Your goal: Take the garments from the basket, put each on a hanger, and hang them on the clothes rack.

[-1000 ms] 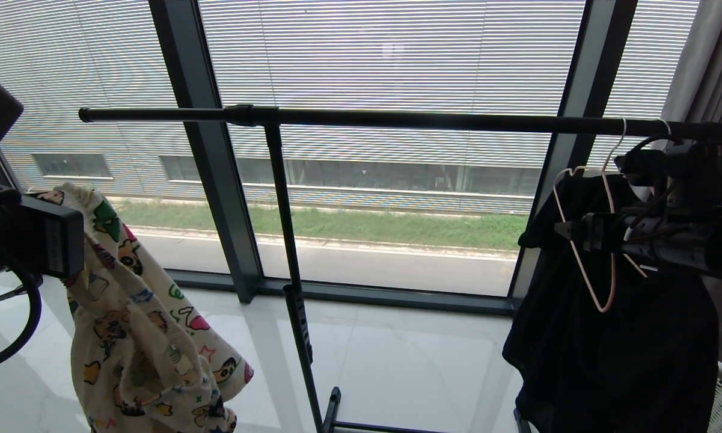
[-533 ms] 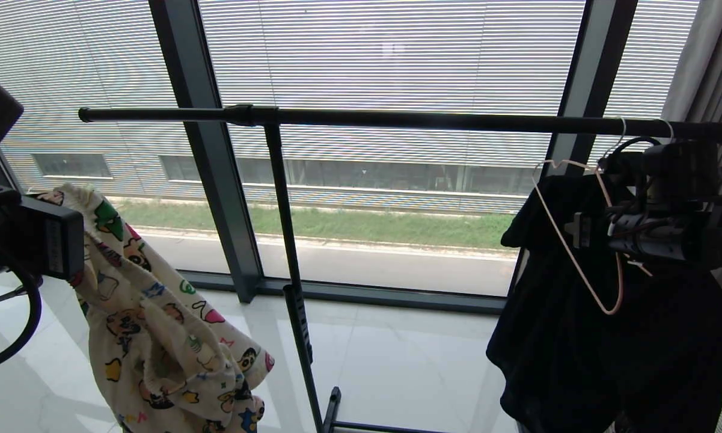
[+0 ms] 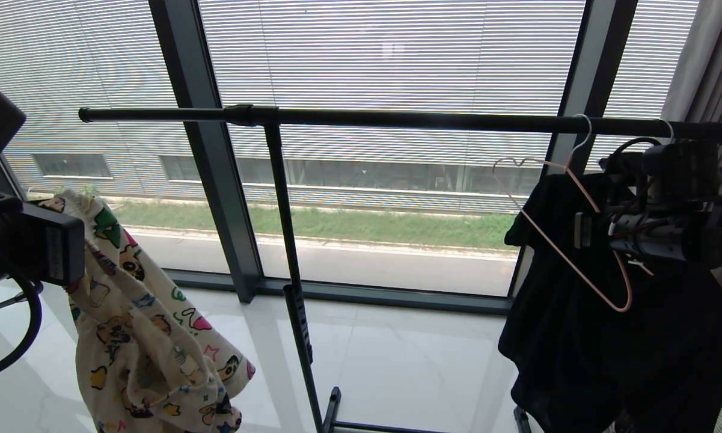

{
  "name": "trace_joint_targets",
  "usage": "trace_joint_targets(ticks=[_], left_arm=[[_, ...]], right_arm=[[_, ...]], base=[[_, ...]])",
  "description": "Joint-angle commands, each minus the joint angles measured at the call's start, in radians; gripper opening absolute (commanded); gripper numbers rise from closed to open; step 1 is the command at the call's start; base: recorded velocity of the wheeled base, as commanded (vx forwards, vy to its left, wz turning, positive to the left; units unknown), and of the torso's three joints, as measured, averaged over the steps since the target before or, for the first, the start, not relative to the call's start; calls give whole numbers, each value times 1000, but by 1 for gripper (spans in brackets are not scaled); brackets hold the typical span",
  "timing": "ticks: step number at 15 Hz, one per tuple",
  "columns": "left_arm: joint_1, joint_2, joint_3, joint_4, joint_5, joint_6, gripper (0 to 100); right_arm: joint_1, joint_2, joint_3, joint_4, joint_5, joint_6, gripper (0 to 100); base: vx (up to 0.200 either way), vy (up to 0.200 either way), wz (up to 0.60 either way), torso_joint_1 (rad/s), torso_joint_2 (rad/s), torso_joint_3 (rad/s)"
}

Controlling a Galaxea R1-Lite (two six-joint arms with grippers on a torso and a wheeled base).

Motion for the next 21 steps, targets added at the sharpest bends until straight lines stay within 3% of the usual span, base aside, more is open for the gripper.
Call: trace_joint_targets(ticks=[1, 6, 8, 14, 18, 21], left_arm=[[0, 0, 1, -1, -1, 0, 0], [-1, -10, 1, -1, 1, 3, 0], [0, -16, 0, -1, 4, 11, 0], [0, -23, 1, -1, 4, 11, 0], [-1, -16, 1, -1, 4, 11, 0], [-7, 10, 1, -1, 2, 8, 0]], right_arm=[[1, -26, 2, -10, 1, -1, 0], [5, -125, 75, -122, 16, -22, 0], [24, -208, 156, -137, 36, -32, 0], [171, -444, 438, -137, 58, -71, 0], [217, -518, 506, -137, 171, -90, 0], [263, -552, 547, -137, 306, -108, 0]], base=[[0, 0, 0, 0, 0, 0], [0, 0, 0, 0, 0, 0], [0, 0, 0, 0, 0, 0], [-200, 0, 0, 4, 3, 5], [-200, 0, 0, -2, 2, 5], [-200, 0, 0, -4, 4, 7]])
